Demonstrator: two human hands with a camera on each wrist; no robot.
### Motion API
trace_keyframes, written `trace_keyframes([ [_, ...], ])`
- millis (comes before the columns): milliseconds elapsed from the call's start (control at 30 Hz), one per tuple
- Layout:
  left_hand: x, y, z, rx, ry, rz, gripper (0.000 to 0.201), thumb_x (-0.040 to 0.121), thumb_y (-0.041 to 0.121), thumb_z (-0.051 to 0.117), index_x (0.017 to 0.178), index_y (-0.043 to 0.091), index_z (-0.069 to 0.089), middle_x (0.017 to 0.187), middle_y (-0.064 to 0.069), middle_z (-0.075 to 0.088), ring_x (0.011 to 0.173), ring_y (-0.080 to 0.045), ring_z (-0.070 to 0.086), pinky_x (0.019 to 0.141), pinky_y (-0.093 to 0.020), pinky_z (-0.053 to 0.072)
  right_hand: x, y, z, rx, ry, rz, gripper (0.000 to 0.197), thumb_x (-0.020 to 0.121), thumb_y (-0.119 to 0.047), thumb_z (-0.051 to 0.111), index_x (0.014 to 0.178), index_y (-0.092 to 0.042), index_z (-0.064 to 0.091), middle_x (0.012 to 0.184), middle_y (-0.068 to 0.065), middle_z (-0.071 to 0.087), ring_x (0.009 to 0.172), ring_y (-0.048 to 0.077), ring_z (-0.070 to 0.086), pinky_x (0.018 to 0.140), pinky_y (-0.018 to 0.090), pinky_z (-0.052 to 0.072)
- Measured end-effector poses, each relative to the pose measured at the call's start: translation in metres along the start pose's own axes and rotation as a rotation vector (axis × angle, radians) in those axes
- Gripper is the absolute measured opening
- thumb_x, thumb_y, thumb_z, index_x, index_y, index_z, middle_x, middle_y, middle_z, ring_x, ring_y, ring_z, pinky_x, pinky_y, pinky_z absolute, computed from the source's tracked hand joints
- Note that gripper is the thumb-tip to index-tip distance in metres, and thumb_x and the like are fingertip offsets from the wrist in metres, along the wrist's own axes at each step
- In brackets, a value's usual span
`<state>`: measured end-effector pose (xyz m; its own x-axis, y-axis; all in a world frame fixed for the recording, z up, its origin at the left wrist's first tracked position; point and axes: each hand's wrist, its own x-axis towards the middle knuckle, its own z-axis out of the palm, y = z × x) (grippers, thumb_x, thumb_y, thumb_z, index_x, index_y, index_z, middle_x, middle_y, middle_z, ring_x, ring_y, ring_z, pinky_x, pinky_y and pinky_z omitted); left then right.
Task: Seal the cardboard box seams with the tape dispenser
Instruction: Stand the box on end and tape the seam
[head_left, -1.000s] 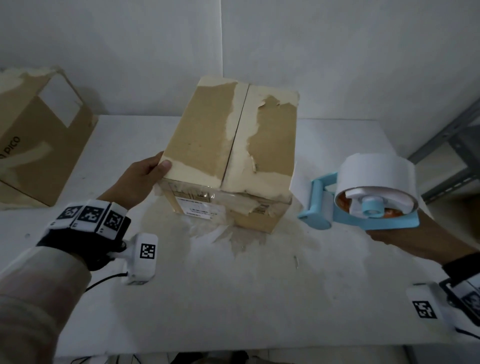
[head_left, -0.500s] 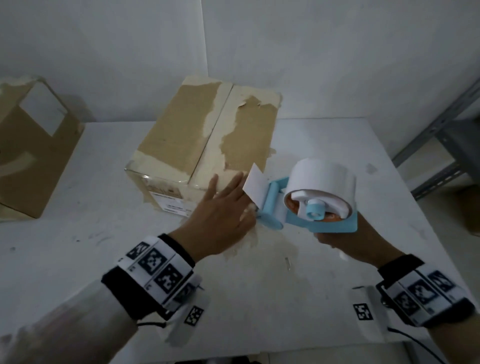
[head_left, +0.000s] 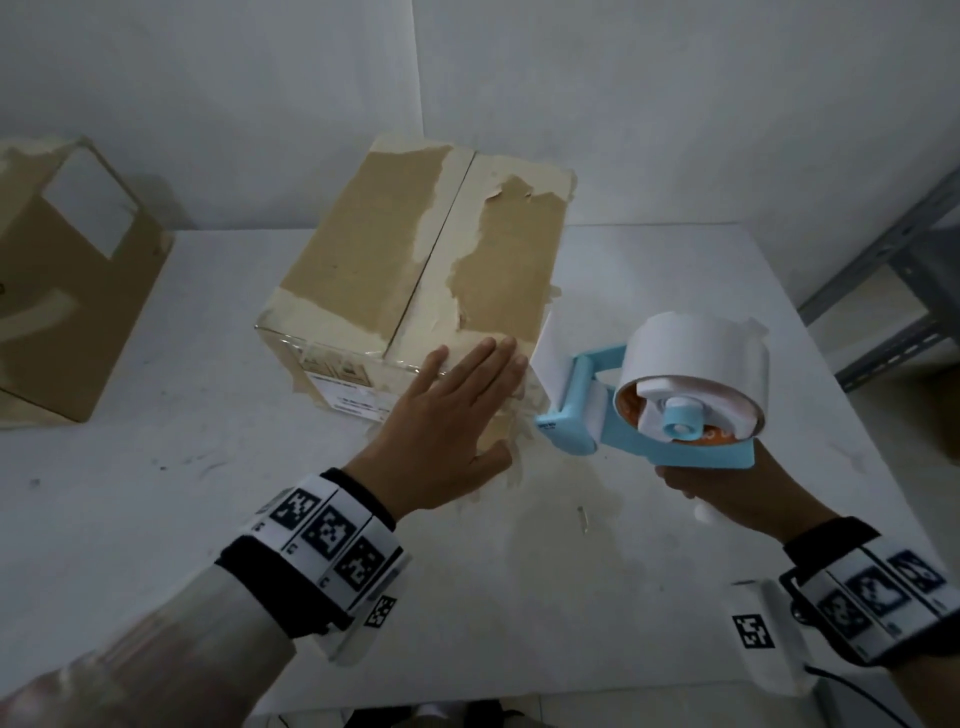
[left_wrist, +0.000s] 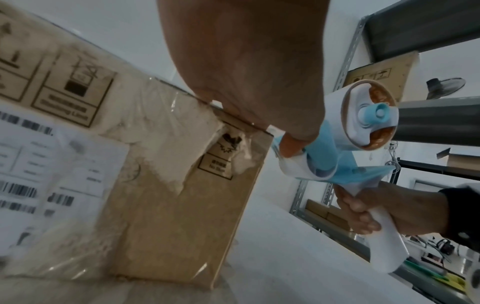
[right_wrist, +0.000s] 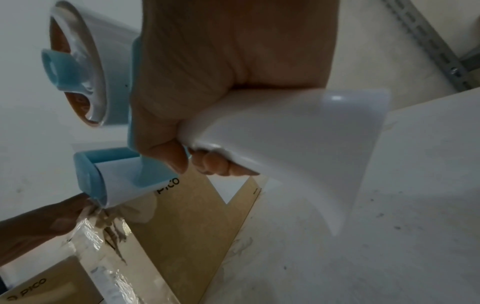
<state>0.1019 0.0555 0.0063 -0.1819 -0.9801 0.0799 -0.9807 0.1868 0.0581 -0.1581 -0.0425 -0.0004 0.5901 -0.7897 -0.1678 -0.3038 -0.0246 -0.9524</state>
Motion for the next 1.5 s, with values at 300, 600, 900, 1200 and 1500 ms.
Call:
trace_keyframes([
  [300, -0.001, 0.001, 0.001, 0.043, 0.001, 0.012, 0.072, 0.073, 0.042, 0.038, 0.136, 0.006, 0.042, 0.144, -0.011, 0.042, 0.132, -0.027, 0.041, 0.104, -0.05, 0.025, -0.002, 0.004, 0.007, -0.029, 0.006, 0.005, 0.014, 0.061, -0.014, 0.064, 0.056, -0.007, 0.052, 0.057, 0.013, 0.051, 0.051, 0.015, 0.045, 0.046, 0.018, 0.04],
  [600, -0.001, 0.0, 0.006, 0.051, 0.035, 0.006, 0.072, 0.073, 0.042, 0.038, 0.137, 0.008, 0.031, 0.143, -0.012, 0.044, 0.131, -0.028, 0.043, 0.103, -0.053, 0.028, 0.003, 0.008, 0.009, -0.175, 0.068, 0.176, 0.029, 0.073, 0.009, 0.062, 0.056, -0.009, 0.049, 0.038, -0.001, 0.053, 0.036, 0.004, 0.045, 0.043, 0.018, 0.041],
  [900, 0.0, 0.001, 0.005, 0.056, 0.045, 0.013, 0.072, 0.073, 0.041, 0.037, 0.137, 0.007, 0.034, 0.142, -0.012, 0.045, 0.13, -0.028, 0.045, 0.102, -0.054, 0.031, 0.009, -0.005, 0.013, -0.258, 0.079, 0.296, 0.03, 0.077, 0.006, 0.06, 0.055, -0.008, 0.046, 0.04, -0.002, 0.049, 0.035, 0.006, 0.045, 0.048, 0.022, 0.039],
  [1200, 0.002, 0.001, 0.002, 0.062, 0.015, 0.047, 0.071, 0.074, 0.041, 0.035, 0.133, 0.004, 0.045, 0.139, -0.015, 0.048, 0.128, -0.03, 0.046, 0.102, -0.052, 0.027, 0.003, -0.011, 0.007, -0.253, 0.063, 0.187, 0.017, 0.057, -0.012, 0.059, 0.05, -0.016, 0.045, 0.037, -0.007, 0.053, 0.037, 0.002, 0.047, 0.043, 0.013, 0.042],
  [1500, 0.001, -0.009, 0.005, 0.038, 0.029, 0.034, 0.075, 0.073, 0.039, 0.038, 0.139, 0.004, 0.033, 0.145, -0.015, 0.039, 0.133, -0.029, 0.037, 0.104, -0.052, 0.02, -0.064, 0.035, -0.019, -0.421, 0.103, 0.313, 0.026, 0.043, -0.024, 0.089, 0.058, -0.023, 0.067, 0.053, 0.002, 0.068, 0.049, -0.005, 0.056, 0.049, 0.019, 0.044],
])
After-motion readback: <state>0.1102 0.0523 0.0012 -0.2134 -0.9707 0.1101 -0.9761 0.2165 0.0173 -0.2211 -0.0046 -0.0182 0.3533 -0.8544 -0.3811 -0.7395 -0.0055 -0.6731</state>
